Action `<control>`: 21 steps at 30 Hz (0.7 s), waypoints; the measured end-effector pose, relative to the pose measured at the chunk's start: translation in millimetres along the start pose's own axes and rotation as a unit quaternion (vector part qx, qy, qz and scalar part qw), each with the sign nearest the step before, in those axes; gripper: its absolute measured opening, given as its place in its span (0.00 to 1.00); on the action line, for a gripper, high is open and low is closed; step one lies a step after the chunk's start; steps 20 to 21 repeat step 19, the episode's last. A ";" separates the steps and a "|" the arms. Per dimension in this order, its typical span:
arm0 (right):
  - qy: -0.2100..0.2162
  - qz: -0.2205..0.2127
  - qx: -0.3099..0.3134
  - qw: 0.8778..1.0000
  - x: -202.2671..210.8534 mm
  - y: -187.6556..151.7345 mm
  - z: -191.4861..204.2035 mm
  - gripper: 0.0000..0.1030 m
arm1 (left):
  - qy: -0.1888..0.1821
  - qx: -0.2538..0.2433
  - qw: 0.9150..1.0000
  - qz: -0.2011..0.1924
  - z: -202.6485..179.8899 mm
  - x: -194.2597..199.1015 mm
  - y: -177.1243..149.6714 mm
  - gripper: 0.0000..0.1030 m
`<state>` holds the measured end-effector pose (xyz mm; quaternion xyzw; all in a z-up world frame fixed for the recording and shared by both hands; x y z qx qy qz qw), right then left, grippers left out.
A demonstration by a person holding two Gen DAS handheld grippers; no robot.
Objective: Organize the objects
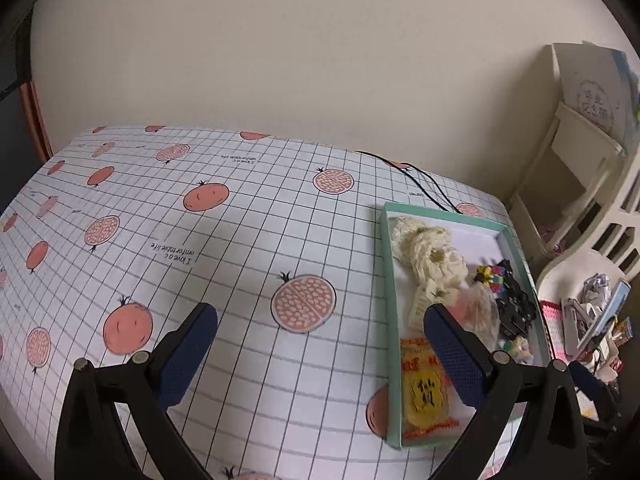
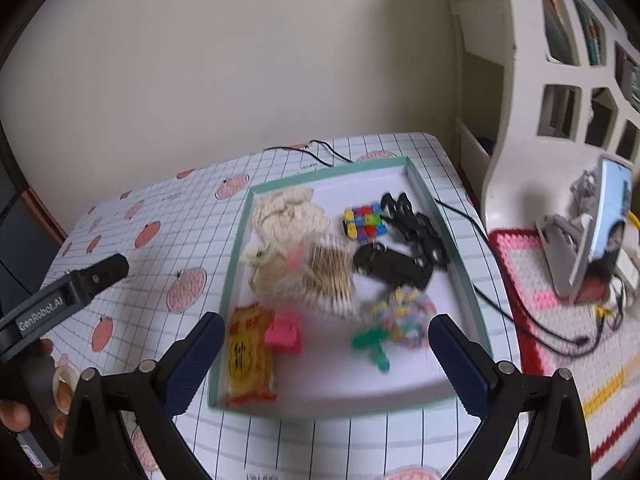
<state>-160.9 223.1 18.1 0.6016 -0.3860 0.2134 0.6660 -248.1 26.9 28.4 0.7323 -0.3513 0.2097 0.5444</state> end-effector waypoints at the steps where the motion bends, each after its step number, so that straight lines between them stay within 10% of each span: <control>1: 0.001 0.002 0.000 1.000 2.9 -5.3 -0.3 1.00 | -0.005 0.001 1.000 -0.001 -2.6 5.0 -5.4 1.00; 21: -0.008 0.010 0.016 1.000 39.8 -115.2 -7.8 1.00 | 0.007 -0.030 0.999 0.016 7.7 46.3 -132.2 1.00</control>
Point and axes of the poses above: each gripper's, at about its wrist camera, not at the fingertips, and x roughly against the way its jaws point, z to its left, y to its top, the point moved 10 cm from there along -x, roughly the way its jaws point, and after that the axes turned 15 degrees about -y, right-handed, at the moved point
